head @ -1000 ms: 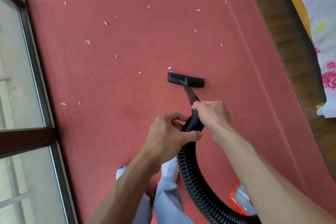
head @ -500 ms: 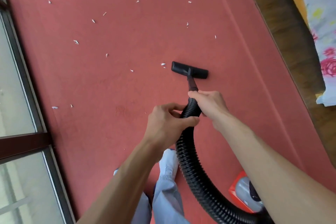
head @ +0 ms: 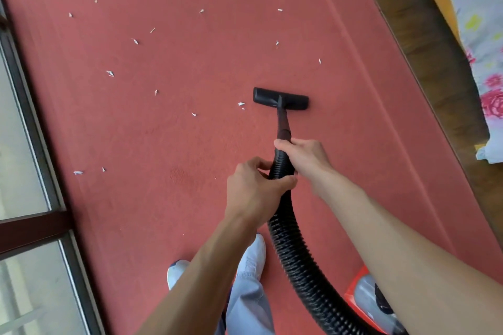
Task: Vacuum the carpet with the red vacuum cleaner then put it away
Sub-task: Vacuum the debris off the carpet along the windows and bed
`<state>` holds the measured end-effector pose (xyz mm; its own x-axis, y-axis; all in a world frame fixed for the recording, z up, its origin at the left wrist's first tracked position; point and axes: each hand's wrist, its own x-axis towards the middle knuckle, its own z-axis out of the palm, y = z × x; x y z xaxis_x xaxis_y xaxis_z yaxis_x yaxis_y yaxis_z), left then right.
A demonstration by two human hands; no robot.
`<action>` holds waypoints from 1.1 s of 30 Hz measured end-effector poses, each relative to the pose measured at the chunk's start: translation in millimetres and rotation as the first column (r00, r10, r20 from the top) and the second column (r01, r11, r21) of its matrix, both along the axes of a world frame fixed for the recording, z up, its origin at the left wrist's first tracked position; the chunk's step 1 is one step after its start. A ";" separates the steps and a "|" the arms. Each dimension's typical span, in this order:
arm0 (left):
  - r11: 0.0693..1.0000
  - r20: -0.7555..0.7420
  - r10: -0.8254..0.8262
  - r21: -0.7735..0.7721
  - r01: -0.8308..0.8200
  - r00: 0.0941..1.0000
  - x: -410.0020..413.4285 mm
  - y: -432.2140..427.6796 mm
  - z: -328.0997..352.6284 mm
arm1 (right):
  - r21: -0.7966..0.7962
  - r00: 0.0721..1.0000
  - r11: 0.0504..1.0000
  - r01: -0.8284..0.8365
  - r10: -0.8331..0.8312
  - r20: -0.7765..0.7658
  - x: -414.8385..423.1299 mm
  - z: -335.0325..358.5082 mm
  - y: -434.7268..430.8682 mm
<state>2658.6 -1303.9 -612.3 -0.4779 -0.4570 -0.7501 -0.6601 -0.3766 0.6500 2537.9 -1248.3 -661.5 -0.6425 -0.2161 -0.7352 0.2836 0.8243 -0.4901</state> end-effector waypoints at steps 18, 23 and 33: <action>0.996 0.021 0.086 -0.034 -0.085 0.996 33.6 -22.9 17.7 | -0.032 0.985 0.985 -0.168 0.169 0.037 24.2 9.0 -41.1; 0.998 0.000 0.046 0.040 -0.046 0.999 40.2 -26.5 14.8 | 0.035 0.965 0.965 -0.260 0.261 -0.037 27.4 14.4 -41.3; 0.993 -0.019 0.051 0.105 -0.049 0.999 55.7 -35.4 15.9 | -0.010 0.965 0.965 -0.261 0.261 -0.017 42.1 18.5 -43.3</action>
